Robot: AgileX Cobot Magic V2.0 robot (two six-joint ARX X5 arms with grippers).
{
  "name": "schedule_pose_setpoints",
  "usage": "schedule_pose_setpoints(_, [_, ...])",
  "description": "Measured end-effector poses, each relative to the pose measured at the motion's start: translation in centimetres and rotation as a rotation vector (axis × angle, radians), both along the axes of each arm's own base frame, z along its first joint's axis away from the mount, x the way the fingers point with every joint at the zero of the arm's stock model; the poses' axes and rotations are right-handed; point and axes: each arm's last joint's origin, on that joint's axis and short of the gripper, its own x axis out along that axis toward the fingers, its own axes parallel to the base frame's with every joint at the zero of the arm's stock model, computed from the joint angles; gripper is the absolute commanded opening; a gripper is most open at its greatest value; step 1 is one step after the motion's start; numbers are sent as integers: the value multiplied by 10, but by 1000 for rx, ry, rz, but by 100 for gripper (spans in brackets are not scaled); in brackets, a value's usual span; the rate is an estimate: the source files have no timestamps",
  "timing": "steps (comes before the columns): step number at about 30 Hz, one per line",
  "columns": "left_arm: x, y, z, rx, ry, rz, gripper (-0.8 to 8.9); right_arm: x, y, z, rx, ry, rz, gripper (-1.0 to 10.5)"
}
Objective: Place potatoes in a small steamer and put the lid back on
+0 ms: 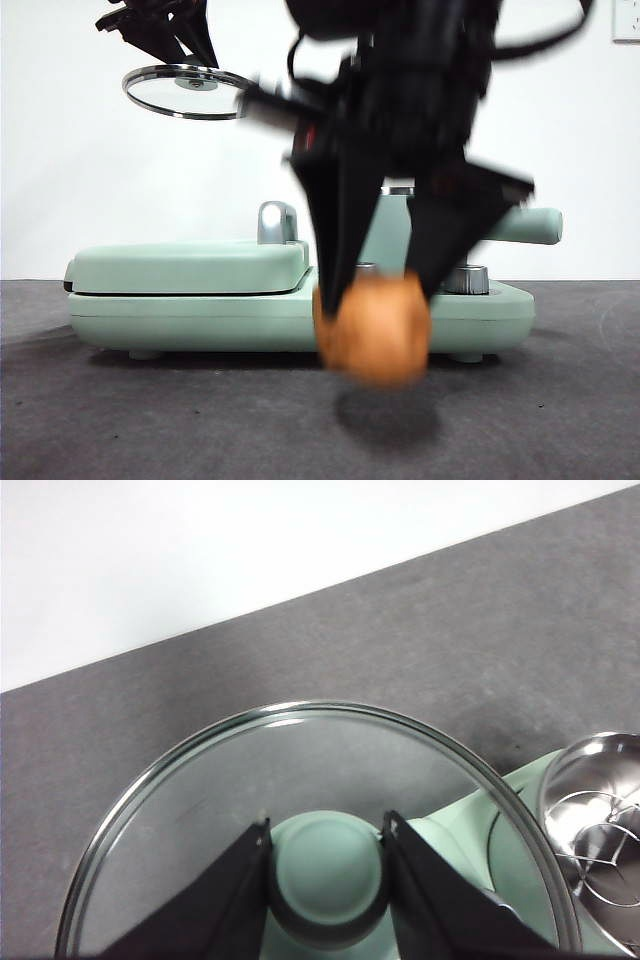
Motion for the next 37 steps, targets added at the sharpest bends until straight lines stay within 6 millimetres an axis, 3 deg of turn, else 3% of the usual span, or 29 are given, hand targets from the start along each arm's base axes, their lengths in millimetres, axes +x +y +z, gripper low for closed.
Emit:
schedule_pose_setpoints(9, [1, 5, 0, 0, 0, 14, 56, 72, -37, 115, 171, -235, -59, 110])
schedule_pose_setpoints(14, [1, 5, 0, -2, 0, 14, 55, 122, -62, 142, 215, -302, -142, 110])
schedule_pose_setpoints(20, [1, 5, 0, -2, 0, 14, 55, 172, -72, 132, 206, -304, -189, 110])
schedule_pose_setpoints(25, [1, 5, 0, -2, 1, 14, 55, 200, -68, 93, 185, -218, -188, 110])
schedule_pose_setpoints(30, [1, 5, 0, -2, 1, 14, 55, 214, -65, 63, 150, -155, -190, 122])
schedule_pose_setpoints(35, [1, 5, 0, -2, 1, 14, 55, 216, -64, 58, 142, -150, -172, 398])
schedule_pose_setpoints(37, [1, 5, 0, -2, 1, 14, 55, 216, -64, 58, 141, -150, -170, 455])
